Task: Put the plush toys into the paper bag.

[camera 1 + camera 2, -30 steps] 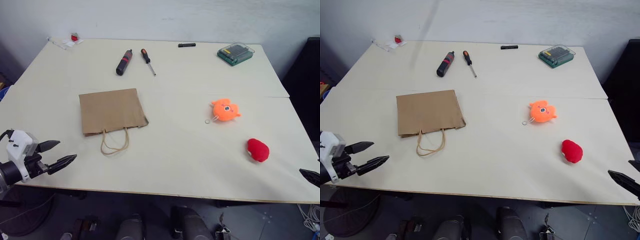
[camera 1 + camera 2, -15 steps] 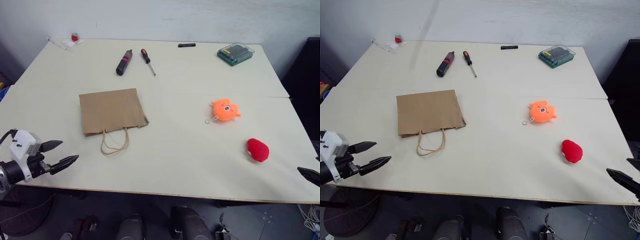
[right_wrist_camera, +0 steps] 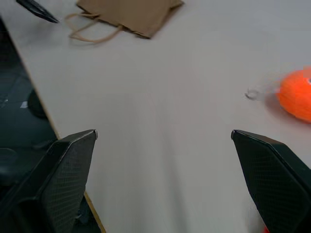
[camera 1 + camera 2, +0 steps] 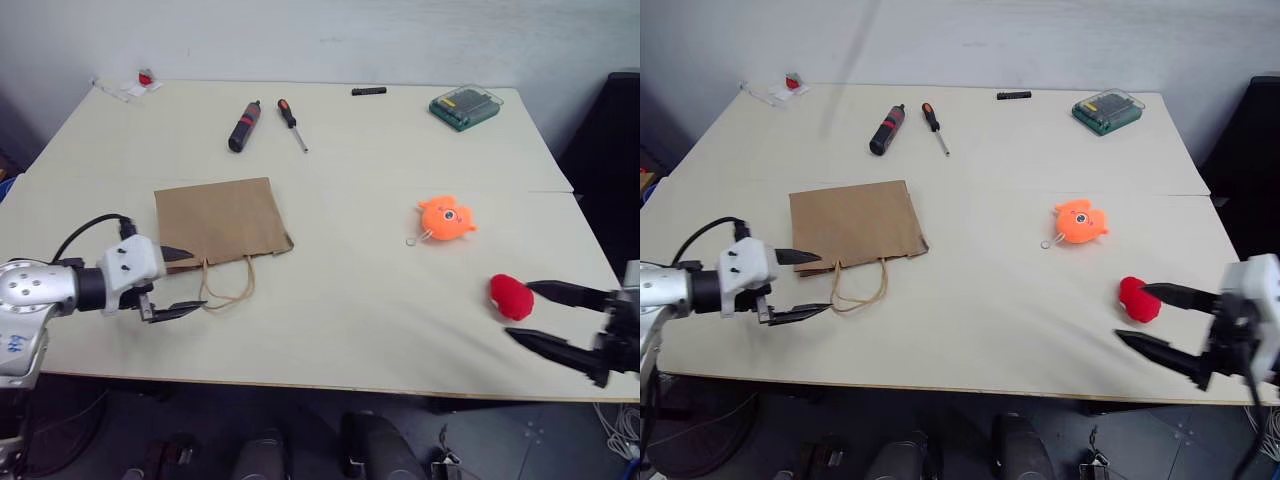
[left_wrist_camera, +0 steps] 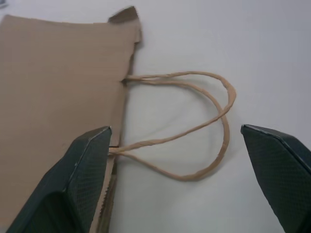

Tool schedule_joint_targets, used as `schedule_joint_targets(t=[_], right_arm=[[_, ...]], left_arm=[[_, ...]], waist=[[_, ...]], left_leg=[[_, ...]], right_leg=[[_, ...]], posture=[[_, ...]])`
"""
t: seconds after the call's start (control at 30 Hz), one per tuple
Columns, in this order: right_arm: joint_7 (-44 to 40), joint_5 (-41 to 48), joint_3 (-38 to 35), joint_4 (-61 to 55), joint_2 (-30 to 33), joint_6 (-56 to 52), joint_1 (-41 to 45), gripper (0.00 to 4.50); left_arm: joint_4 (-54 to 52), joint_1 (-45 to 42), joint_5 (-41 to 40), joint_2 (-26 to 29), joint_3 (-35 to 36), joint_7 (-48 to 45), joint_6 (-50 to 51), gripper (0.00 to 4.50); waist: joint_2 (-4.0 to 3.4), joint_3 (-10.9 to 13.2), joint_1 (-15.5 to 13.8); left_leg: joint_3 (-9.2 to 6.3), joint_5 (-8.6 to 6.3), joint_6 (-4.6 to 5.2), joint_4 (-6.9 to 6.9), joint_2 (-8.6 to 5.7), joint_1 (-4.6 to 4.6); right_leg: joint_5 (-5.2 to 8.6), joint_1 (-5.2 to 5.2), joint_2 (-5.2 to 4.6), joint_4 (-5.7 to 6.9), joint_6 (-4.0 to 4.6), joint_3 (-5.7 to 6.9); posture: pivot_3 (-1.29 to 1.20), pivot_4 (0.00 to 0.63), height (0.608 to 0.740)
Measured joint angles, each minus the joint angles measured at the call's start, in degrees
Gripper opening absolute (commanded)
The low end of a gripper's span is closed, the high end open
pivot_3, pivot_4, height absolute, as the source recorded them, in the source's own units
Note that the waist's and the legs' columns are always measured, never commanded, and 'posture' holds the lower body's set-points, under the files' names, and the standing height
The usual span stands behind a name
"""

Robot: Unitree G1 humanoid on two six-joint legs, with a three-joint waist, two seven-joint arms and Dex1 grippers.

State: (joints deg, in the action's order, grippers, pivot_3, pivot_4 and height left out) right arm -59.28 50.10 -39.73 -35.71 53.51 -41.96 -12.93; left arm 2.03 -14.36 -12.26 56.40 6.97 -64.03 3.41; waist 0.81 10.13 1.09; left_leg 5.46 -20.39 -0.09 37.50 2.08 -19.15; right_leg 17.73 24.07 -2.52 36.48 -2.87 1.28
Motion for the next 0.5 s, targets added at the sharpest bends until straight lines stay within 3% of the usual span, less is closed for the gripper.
schedule_joint_targets(t=[0.1, 0.2, 0.5], right_arm=[[3.21, 2.29, 5.08, -3.13, 0.01, -0.59, 5.08, 4.5], [5.19, 3.16, 10.38, -4.88, 0.01, -0.6, 9.36, 4.5], [10.68, -0.19, 26.75, -1.42, -3.01, 0.62, 26.26, 4.5]], left_arm=[[3.65, -5.24, 1.86, -2.04, -3.26, -0.43, -3.26, 4.47], [7.04, -8.61, 3.24, -3.6, -5.89, -1.5, -6.19, 3.85], [13.25, -10.34, 4.72, -6.41, -9.94, -4.85, -10.71, 0.91]], waist=[[0.03, 0.0, -0.03], [0.04, 0.01, -0.14], [0.12, -0.01, 0.45]], left_leg=[[0.0, 0.0, 0.0, 0.19, 0.0, -0.15], [0.01, -0.01, 0.02, 0.42, 0.0, -0.29], [0.08, 0.01, 0.04, 0.75, 0.0, -0.76]], right_leg=[[0.0, 0.08, 0.0, 0.06, -0.02, 0.01], [-0.01, 0.13, 0.01, 0.11, -0.05, 0.01], [-0.03, 0.63, 0.0, 0.45, -0.1, -0.05]], posture=[[0.0, 0.15, 0.74], [0.0, 0.15, 0.74], [0.0, 0.15, 0.74]])
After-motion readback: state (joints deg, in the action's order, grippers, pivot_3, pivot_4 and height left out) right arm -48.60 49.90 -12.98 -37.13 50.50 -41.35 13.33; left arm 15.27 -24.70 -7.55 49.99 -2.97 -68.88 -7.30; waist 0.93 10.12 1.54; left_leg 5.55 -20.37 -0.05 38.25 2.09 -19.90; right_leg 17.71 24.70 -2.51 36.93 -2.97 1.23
